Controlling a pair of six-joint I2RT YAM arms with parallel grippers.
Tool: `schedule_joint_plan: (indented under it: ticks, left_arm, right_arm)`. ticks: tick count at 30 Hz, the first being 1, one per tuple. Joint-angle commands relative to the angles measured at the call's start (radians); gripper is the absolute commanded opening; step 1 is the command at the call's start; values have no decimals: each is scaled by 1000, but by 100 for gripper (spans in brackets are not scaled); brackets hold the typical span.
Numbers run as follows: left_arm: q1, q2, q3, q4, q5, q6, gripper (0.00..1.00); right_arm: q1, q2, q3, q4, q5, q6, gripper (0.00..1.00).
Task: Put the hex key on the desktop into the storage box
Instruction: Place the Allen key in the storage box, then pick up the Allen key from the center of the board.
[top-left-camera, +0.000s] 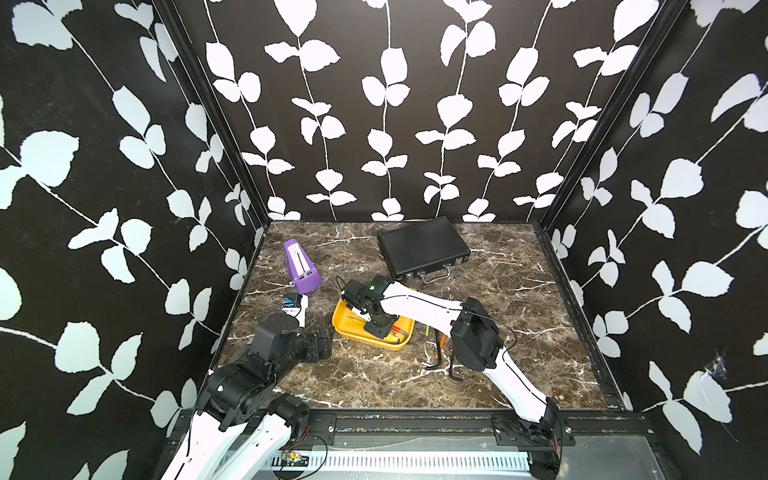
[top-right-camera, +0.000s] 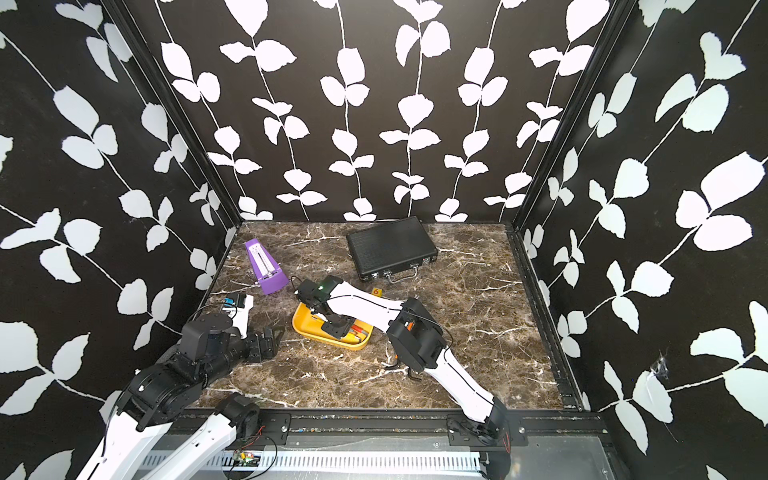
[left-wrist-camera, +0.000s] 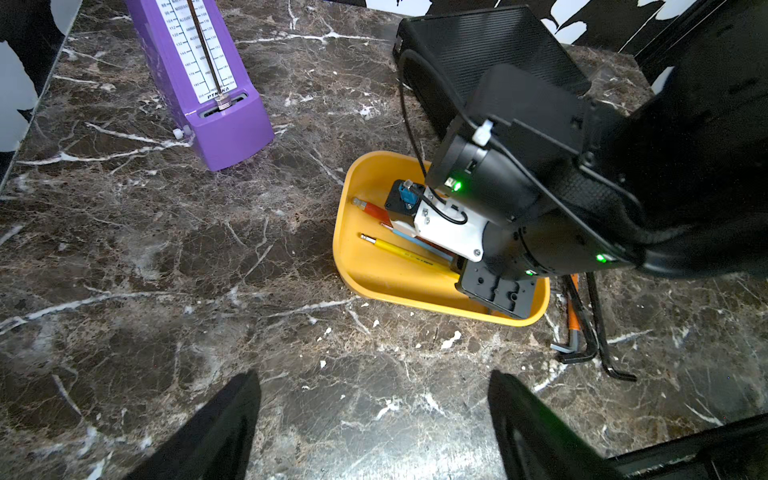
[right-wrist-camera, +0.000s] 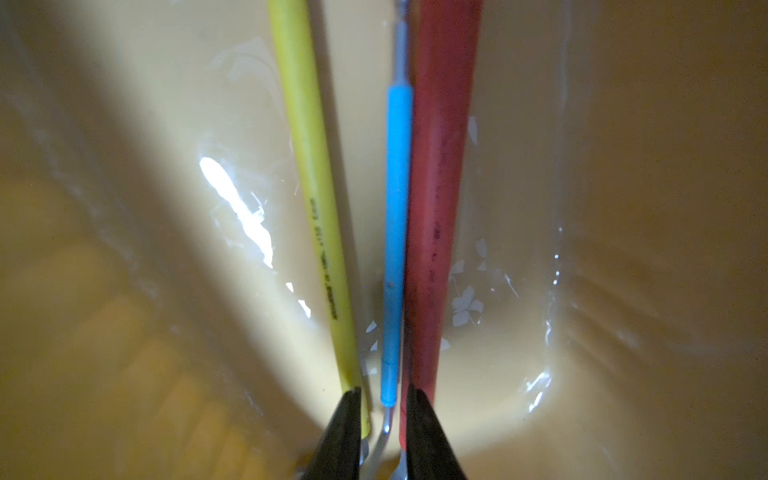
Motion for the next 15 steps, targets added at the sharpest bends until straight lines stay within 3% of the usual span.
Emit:
schedule_joint_plan:
  ticks: [1,7,15]
  left_arm:
    - [-4,-5,-8,21,8,3,87]
    - [-5,-5,-8,23,7,3,87]
    - [-4,-5,-8,23,10,5,87]
  right_arm:
    - [6,-64,48,-24,28,26,27]
    - [-25,-200,-35,3,41,124,29]
    - [-166,-518,-446,199,-16,385,29]
